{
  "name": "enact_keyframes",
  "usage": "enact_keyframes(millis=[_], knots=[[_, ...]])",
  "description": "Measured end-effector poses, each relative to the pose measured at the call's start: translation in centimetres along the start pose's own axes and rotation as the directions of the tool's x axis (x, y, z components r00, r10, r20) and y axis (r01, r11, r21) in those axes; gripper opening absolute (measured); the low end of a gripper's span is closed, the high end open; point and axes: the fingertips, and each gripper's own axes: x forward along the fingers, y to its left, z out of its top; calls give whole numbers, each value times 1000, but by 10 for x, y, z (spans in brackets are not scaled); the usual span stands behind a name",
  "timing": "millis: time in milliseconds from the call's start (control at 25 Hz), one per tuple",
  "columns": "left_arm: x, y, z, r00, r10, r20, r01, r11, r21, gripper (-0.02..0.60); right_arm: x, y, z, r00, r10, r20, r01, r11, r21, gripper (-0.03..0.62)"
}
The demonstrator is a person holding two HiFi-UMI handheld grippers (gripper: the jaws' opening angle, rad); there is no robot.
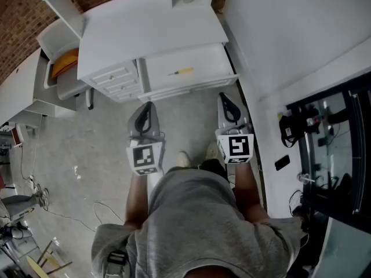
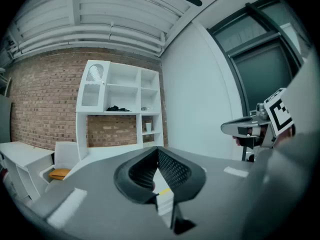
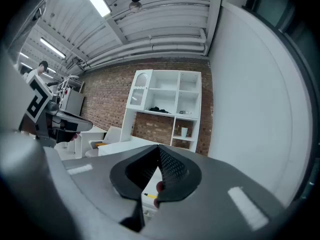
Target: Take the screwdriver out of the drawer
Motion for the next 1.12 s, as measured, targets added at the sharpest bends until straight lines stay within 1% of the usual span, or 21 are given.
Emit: enact_keyframes(millis=[160, 520, 680, 800, 960, 1120], knots=[[10, -1, -3, 1000, -4, -4, 4, 1000, -4, 11, 8, -3, -4, 1000, 6, -5, -6, 1000, 4, 2], [39, 4, -4, 1000, -11, -13, 11, 1000, 1, 11, 43, -5, -16, 997, 59, -43, -59, 998, -11, 3], [67, 6, -10, 1000, 12, -24, -12, 1000, -2, 11, 75, -14, -28, 991, 112, -69, -114, 993, -23, 3], [96, 9, -11, 998, 46, -33, -46, 999, -10, 11, 109, -26, -31, 986, 156, -64, -159, 986, -41, 3], [139, 16, -14, 992, 118, -41, -119, 993, -26, 12, 166, -42, -36, 964, 255, -78, -260, 963, -64, 5], [178, 24, -22, 979, 190, -66, -195, 979, -64, 11, 220, -49, -45, 921, 371, -115, -381, 920, -85, 5]])
